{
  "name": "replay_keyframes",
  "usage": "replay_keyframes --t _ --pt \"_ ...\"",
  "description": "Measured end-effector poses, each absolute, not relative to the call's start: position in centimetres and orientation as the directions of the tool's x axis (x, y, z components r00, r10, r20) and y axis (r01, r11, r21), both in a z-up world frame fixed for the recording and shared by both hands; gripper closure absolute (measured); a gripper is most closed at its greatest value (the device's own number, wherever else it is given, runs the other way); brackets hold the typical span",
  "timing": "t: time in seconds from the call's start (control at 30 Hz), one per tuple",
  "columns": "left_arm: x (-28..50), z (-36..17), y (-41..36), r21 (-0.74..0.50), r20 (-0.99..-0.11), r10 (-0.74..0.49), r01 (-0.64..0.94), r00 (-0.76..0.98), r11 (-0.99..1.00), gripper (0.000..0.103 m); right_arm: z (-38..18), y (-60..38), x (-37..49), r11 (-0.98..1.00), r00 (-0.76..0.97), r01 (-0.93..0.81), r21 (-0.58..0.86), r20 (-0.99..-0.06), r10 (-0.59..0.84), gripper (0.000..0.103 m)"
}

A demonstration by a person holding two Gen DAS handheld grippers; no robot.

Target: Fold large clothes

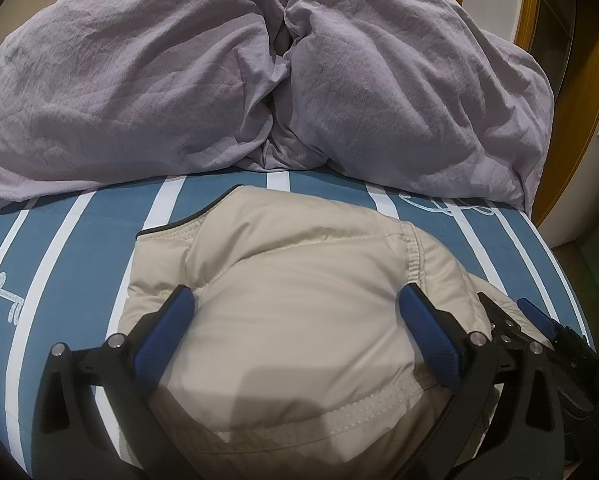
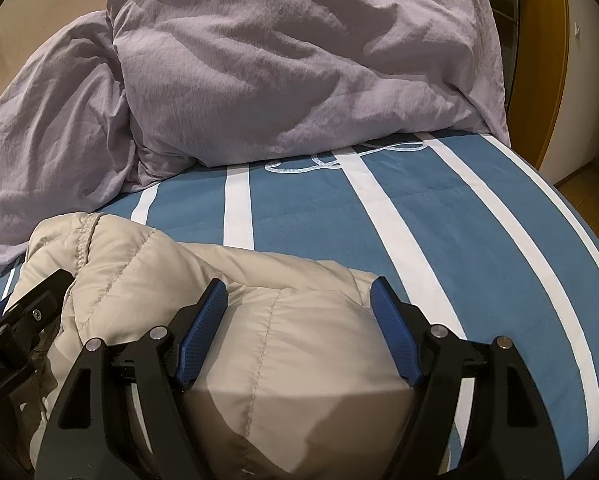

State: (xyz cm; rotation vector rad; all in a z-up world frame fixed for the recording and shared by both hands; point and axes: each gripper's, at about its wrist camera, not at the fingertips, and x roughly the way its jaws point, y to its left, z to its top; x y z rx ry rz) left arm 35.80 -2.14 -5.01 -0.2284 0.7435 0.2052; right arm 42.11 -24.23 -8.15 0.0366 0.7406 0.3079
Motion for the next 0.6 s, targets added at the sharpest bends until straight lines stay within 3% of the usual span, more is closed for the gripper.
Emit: replay_keyframes --t 0.6 --pt "35.84 -5.14 -2.23 -0.129 -0.688 0.106 -0.264 0.718 0.956 0.002 -8.36 -24.15 42.15 0.955 0.696 -0.260 0.143 -0.658 0.288 0.027"
